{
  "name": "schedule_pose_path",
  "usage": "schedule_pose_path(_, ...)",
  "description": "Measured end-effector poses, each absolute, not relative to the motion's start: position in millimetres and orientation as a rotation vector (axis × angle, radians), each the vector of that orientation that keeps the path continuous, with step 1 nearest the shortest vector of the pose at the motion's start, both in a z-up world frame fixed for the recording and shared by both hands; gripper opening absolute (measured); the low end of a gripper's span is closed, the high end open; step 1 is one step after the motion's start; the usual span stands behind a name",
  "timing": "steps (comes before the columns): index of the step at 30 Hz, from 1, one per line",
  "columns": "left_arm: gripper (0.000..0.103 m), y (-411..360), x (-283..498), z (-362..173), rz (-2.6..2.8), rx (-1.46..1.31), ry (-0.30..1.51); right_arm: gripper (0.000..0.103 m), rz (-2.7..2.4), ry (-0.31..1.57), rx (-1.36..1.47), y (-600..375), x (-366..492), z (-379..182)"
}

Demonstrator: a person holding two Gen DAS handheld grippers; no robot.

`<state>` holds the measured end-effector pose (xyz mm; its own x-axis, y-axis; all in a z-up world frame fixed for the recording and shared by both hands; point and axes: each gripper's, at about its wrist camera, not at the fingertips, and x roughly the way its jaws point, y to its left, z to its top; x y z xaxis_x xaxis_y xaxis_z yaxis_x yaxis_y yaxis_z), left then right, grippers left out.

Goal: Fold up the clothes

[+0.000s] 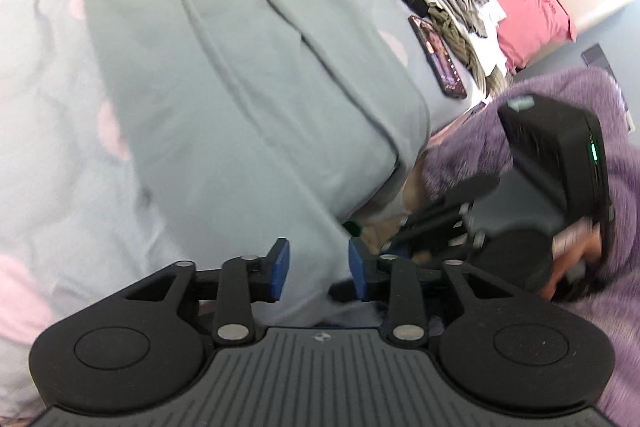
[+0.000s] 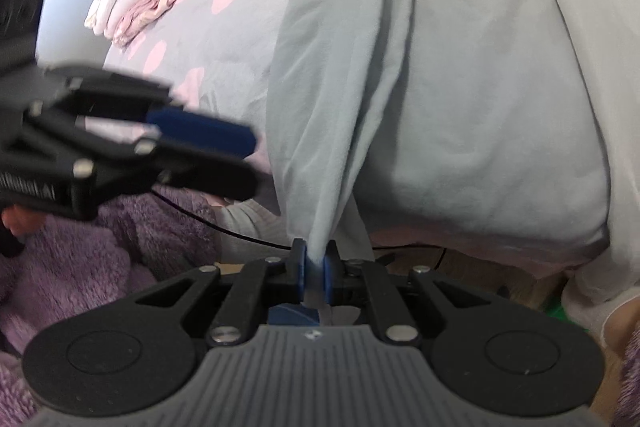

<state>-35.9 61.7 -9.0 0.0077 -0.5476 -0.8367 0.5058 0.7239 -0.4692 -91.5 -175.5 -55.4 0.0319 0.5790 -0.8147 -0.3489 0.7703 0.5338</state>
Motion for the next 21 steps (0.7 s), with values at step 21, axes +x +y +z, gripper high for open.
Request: schedule_pose_path(21,0.004,32,-37,-37,-0.714,0.012,1.488,0.037,0.678,1.311,0.145,-206,-85,-46)
